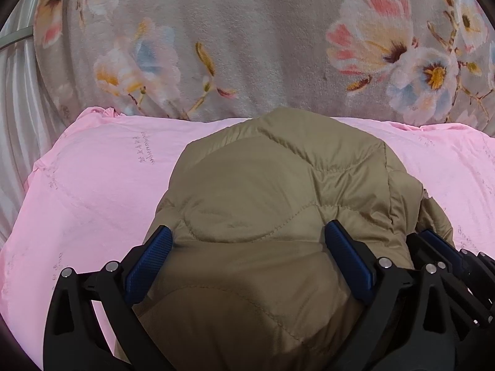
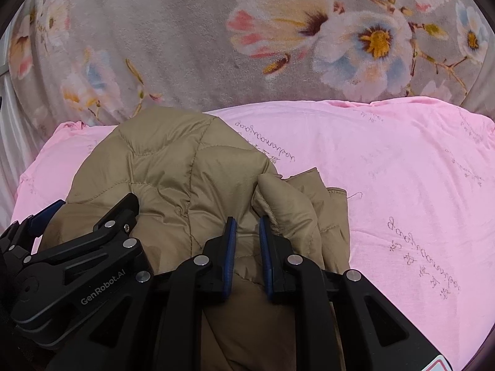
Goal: Fold large clothes
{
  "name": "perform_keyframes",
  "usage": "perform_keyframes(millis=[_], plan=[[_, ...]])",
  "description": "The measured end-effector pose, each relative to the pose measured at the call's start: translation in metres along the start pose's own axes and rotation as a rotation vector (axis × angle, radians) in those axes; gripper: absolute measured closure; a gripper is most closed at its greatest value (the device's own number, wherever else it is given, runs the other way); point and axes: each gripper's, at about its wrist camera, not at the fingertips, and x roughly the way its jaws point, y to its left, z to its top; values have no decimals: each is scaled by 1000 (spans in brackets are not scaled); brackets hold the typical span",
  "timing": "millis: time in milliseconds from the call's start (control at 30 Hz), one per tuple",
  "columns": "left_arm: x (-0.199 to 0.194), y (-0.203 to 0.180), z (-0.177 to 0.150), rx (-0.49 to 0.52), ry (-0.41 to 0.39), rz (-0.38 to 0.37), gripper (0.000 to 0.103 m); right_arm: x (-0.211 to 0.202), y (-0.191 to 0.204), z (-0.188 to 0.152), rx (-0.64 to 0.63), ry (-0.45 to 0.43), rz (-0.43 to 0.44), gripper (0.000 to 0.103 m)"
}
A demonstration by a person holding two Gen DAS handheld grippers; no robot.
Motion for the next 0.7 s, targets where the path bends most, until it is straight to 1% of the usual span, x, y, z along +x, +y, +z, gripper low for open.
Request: perform_keyframes(millis=[267, 333, 400, 433, 467, 533, 633, 667, 700], plan=[[2, 0, 0, -1, 2, -10, 6, 1, -2, -2, 14, 9, 18, 89], [1, 6, 2, -20, 11, -56, 5, -5, -13, -2, 63, -3, 70, 89], [-3, 15, 3, -41, 30, -94, 5, -18, -29, -3, 121, -25, 99, 90], [-9, 23, 4, -56, 42, -102, 5, -26, -39, -3, 149, -27, 106, 90], [-13, 29, 4, -73, 53, -103, 5, -32, -47, -2, 172, -22, 93, 88], [-22, 43, 3, -113, 89, -113, 5, -38, -62, -3, 211, 2, 80, 82], [-28, 61, -6, -178, 142, -161, 5, -35, -78, -10, 244, 64, 84, 82], [-27, 66, -10, -199, 158, -177, 5, -28, -81, -14, 248, 104, 88, 82], [-26, 73, -17, -243, 177, -209, 5, -22, -84, -19, 258, 128, 93, 81]])
